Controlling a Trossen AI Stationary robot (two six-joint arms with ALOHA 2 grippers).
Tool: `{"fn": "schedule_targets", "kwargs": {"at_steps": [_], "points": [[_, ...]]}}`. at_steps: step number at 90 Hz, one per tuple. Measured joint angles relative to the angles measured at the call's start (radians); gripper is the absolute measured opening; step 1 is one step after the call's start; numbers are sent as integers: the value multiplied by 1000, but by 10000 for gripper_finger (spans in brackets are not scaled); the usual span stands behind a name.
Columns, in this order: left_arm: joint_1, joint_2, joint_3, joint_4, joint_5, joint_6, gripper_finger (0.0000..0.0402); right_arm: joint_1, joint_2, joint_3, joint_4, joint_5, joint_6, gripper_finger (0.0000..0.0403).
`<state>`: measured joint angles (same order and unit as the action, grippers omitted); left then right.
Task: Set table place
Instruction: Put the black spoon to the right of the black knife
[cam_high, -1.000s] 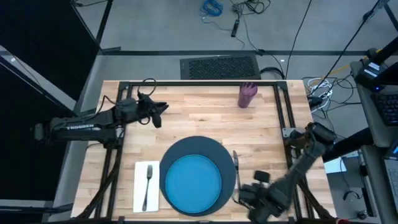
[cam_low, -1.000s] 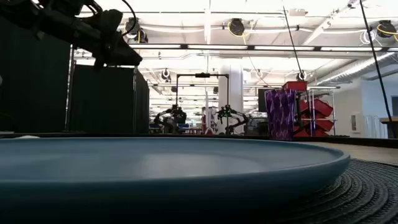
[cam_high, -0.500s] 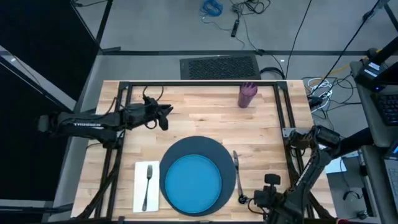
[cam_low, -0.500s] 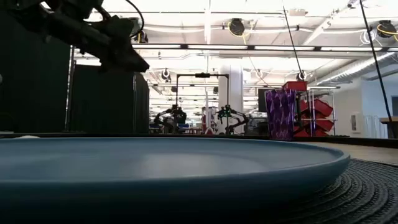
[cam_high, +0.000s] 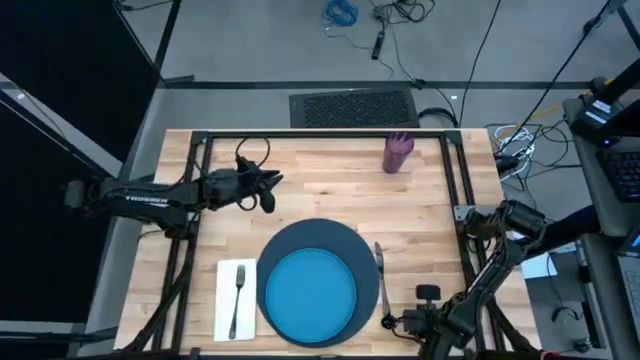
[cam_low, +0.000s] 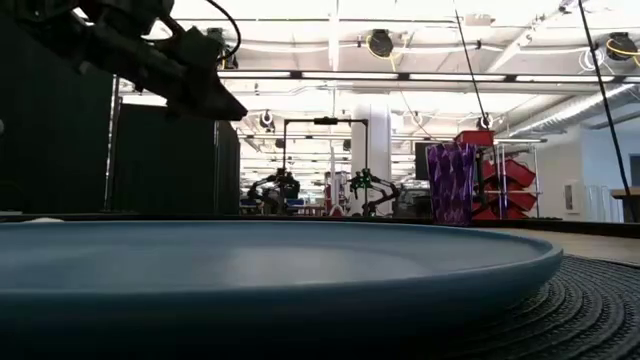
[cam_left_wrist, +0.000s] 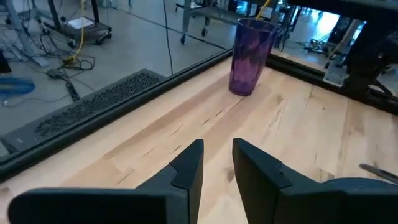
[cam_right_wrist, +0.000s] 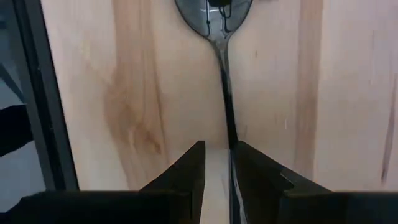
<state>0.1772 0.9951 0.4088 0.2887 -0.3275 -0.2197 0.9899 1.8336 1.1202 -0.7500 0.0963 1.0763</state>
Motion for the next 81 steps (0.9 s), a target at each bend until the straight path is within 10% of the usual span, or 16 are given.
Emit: {"fn": "schedule_targets", "kwargs": {"at_steps": [81], "points": [[1,0,0,4,0,43,72,-62,2,82,-57,13,-52,73]]}}
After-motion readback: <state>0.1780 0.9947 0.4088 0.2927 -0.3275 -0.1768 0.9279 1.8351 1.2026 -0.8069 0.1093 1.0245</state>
